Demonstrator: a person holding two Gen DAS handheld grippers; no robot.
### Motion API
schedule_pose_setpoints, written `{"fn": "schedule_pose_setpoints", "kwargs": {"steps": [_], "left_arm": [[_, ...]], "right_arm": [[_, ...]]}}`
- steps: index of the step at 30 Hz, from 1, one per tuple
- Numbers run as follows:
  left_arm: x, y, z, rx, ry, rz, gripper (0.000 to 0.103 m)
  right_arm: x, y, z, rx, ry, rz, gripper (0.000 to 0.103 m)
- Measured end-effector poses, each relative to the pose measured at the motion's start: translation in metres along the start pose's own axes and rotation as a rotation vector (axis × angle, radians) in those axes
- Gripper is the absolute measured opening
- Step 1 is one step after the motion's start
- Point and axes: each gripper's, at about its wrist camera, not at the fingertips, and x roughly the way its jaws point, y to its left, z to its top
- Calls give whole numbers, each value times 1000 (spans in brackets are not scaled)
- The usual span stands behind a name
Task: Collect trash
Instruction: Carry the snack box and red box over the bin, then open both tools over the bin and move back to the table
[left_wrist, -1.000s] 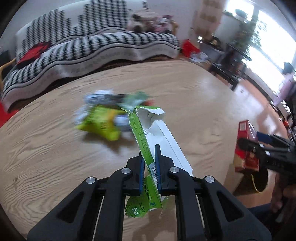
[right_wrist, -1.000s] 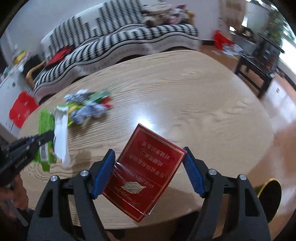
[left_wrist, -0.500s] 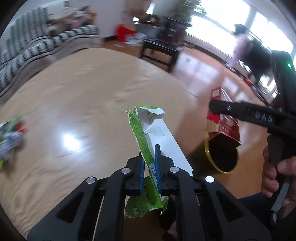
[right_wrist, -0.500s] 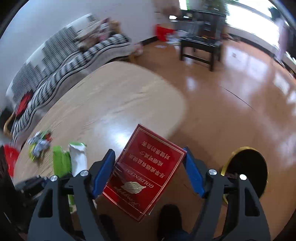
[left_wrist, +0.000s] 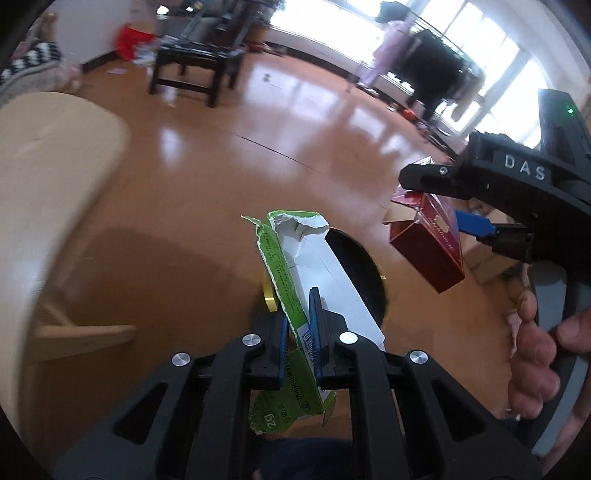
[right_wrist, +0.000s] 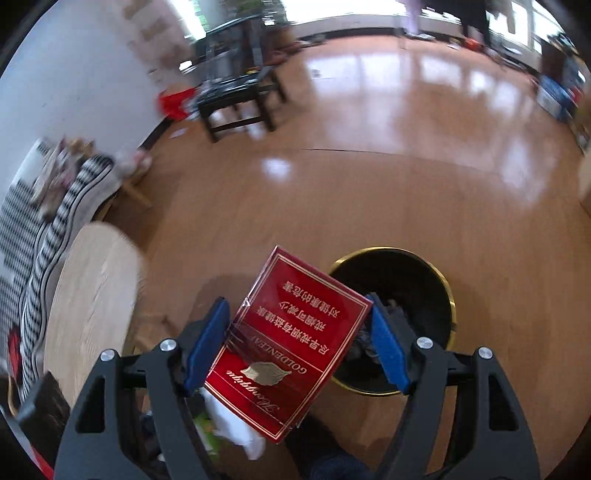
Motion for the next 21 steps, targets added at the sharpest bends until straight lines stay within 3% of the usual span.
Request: {"fn": "schedule_pose_setpoints", "kwargs": {"steps": [6, 19, 20, 21], "left_arm": [[47, -29, -4, 9, 53, -61, 9], [77, -31, 5, 25, 74, -101, 9], [79, -31, 6, 28, 69, -101, 11], [80, -33, 6, 31, 71, -96, 23]], "right_arm": [[6, -24, 4, 54, 4, -53, 72], [4, -45, 7, 122, -14, -97, 74], [2, -43, 5, 132, -17, -101, 75], [1, -44, 5, 144, -19, -95, 78]]}}
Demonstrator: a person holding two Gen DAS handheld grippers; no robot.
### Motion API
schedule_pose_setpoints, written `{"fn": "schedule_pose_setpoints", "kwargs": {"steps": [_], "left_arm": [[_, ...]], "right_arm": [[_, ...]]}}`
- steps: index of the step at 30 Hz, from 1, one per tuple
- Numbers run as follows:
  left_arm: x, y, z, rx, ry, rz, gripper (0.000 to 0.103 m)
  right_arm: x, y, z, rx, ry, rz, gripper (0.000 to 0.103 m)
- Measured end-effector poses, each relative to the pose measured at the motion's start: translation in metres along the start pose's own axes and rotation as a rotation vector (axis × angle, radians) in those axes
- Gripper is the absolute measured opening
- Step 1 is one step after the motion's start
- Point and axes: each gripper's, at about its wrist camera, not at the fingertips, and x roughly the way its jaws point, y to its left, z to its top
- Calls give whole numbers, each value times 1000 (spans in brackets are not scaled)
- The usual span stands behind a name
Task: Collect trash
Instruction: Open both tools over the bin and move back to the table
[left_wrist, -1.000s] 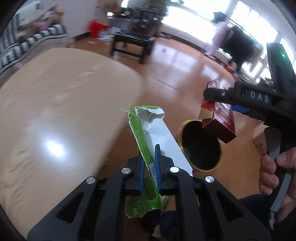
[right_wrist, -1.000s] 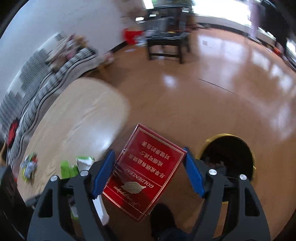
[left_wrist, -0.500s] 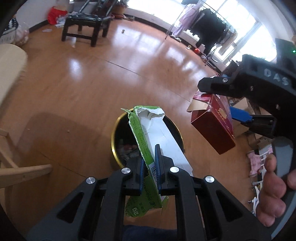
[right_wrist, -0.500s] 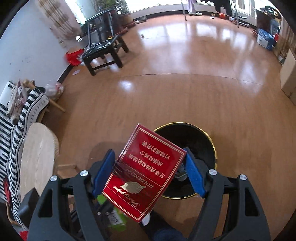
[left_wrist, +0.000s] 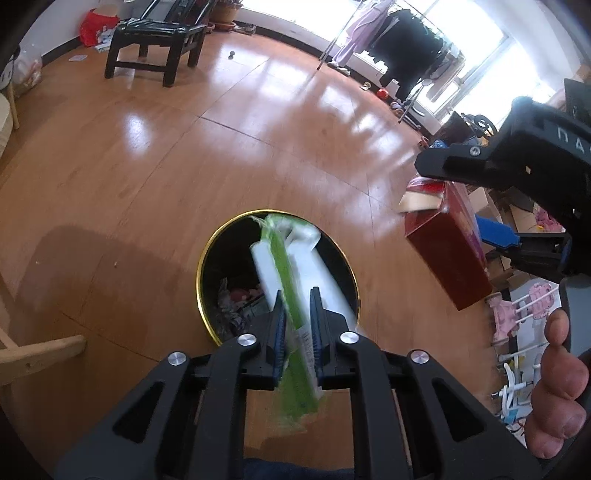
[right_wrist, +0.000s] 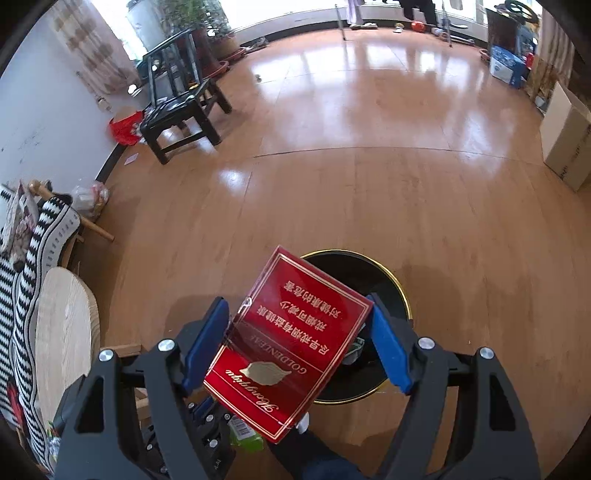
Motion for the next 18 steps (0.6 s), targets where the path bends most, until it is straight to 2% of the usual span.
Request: {"fn": "schedule_pose_setpoints", "kwargs": {"steps": [1, 3, 7, 10, 15, 18], "left_arm": [[1, -1, -1, 1, 3, -1, 48], [-2, -1, -1, -9, -18, -3, 72], [-12, 0, 1, -16, -45, -10, 72], [-19, 7, 1, -41, -53, 13, 73], [-48, 21, 2, -67, -80, 76, 77], [-78, 31, -1, -73, -117, 128, 83]], "right_arm": [[-2, -1, -2, 3, -4, -1, 82], [-4, -1, -3, 0, -11, -9, 84], [-4, -3, -2, 11, -8, -8, 85], [-4, 0, -1, 3, -11, -7, 86], [-9, 12, -5, -33, -23, 26, 88], [-14, 39, -14, -114, -31, 65, 89]]}}
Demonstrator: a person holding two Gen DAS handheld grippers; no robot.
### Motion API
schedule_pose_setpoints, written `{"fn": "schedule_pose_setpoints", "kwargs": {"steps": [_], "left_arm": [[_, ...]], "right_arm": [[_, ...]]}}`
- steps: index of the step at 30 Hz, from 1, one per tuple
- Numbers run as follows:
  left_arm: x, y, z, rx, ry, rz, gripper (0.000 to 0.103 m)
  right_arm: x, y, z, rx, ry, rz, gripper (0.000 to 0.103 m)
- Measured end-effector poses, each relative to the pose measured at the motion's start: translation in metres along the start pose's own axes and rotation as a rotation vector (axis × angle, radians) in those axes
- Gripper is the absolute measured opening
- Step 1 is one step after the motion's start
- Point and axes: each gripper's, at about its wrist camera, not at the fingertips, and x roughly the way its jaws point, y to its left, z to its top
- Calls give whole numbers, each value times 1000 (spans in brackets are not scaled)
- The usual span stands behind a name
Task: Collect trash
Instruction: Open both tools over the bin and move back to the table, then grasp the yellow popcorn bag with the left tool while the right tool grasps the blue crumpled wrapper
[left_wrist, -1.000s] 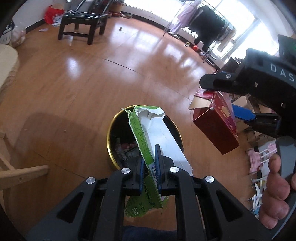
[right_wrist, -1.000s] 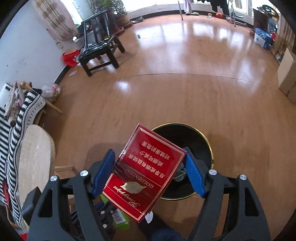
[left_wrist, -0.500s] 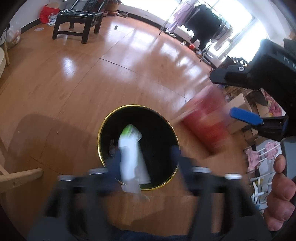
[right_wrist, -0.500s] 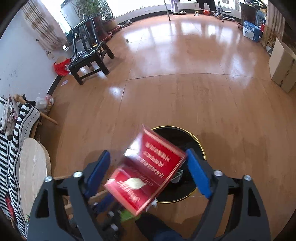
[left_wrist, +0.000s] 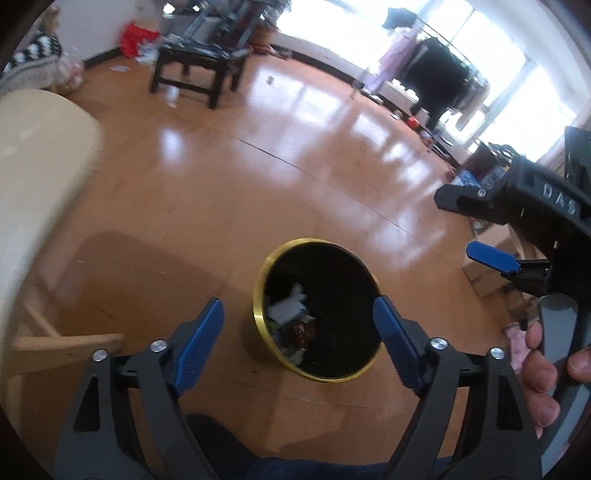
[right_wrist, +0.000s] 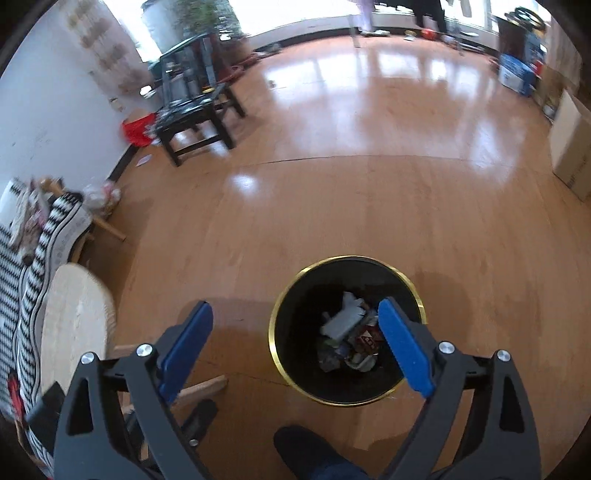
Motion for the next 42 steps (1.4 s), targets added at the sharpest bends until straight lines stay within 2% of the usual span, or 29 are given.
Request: {"fn": "schedule_pose_setpoints", "kwargs": {"steps": [3, 7, 13, 21, 25, 27, 33, 37, 42], "left_arm": [[-42, 24, 2, -23, -48, 78, 87], [-100, 64, -6, -68, -95, 214, 87], [-208, 143, -40, -190, -156, 422, 88], [-367, 243, -128, -389, -316, 643, 91], [-415, 279, -177, -436, -345, 784, 92], [-429, 293, -196, -474, -349, 825, 92], [-450, 328, -234, -570, -336, 817, 92], [-449, 340, -232, -575, -340, 797, 92], [-429, 357, -222, -631, -339, 717, 92]], "right_arm": [[-8, 36, -7, -94, -16, 41, 91], [-26, 99, -20, -210, -38, 167, 92], [-50, 209, -68, -450, -22, 341, 93], [-74, 344, -162, -698, 110, 577, 93], [-90, 399, -220, -832, 136, 640, 93], [-95, 418, -244, -884, 155, 675, 93], [-99, 463, -299, -975, 208, 728, 93], [-84, 485, -312, -955, 271, 728, 93], [-48, 512, -312, -882, 344, 669, 93]]}}
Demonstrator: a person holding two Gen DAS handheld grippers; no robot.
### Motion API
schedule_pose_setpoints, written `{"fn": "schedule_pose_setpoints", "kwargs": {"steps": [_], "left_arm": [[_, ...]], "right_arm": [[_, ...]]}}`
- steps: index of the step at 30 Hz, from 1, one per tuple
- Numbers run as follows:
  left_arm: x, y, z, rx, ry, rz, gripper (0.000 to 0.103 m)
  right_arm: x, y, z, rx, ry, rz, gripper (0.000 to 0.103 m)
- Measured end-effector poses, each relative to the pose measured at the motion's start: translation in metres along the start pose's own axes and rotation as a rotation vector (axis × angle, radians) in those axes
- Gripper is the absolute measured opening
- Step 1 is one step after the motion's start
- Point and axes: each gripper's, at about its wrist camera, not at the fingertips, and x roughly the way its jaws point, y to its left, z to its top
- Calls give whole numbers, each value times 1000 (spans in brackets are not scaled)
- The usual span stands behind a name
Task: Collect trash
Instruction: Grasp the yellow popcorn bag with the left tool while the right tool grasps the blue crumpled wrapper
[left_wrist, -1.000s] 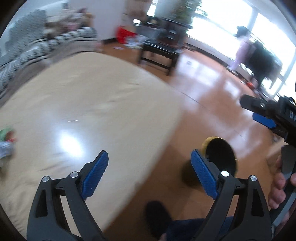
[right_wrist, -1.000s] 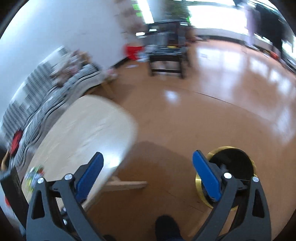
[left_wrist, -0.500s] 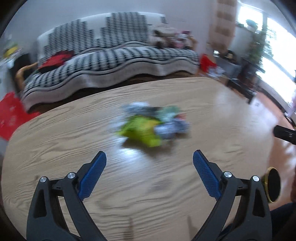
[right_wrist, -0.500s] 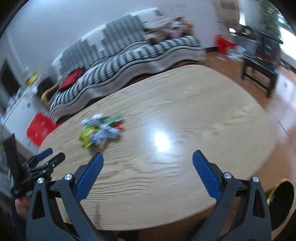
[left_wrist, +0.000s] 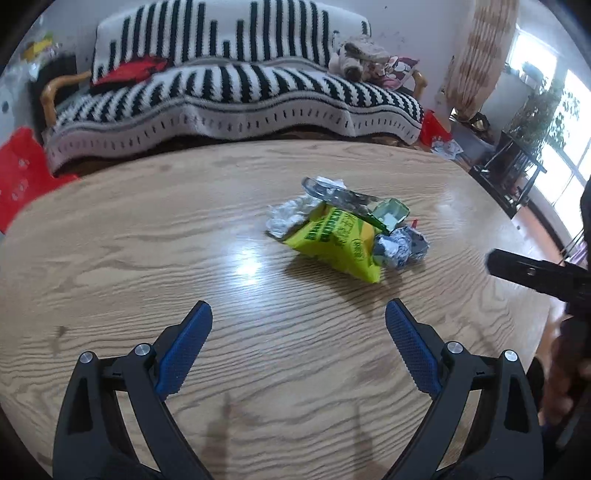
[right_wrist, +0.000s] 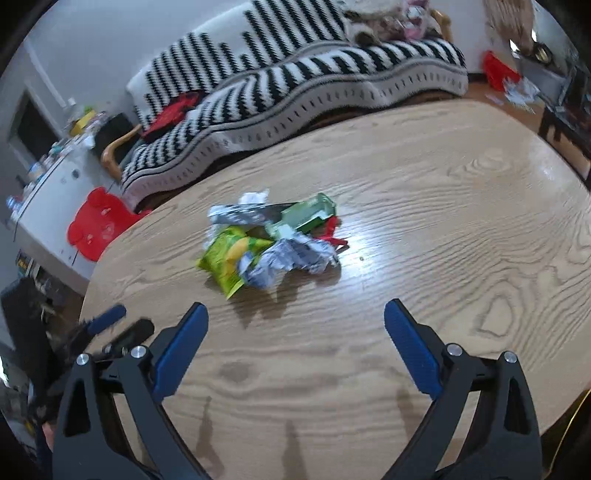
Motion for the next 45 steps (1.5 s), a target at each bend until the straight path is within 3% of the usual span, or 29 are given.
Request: {"fn": "schedule_pose_setpoints", "kwargs": {"steps": [7, 15, 17, 20, 22, 32, 43, 44, 45], "left_arm": [[39, -10, 15, -3, 8, 42, 92], [60, -13, 19, -36, 54, 50, 92], [62, -15, 20, -32, 56, 50, 92], [66, -16, 21, -49, 65, 52, 92], [68, -16, 22, -63, 70, 51, 92], [93, -16, 32, -238, 103, 16, 92], [111, -20, 48, -374, 47, 89, 91], [112, -21, 49, -370, 47, 97, 89], [112, -23, 50, -364, 46, 96, 73]], "right_arm": [[45, -14, 25, 98, 63, -12, 87], [88, -30, 37, 225, 145, 82, 76], [90, -28, 39, 214, 137, 75, 71], [97, -23, 37, 207, 165, 93, 47], [95, -22, 35, 202, 167, 107, 38], [48, -40, 33, 151, 128, 93, 34], [29, -58, 23, 131, 130, 82, 34], [28, -59, 22, 128, 130, 84, 34], [28, -56, 24, 128, 128, 84, 34]]}}
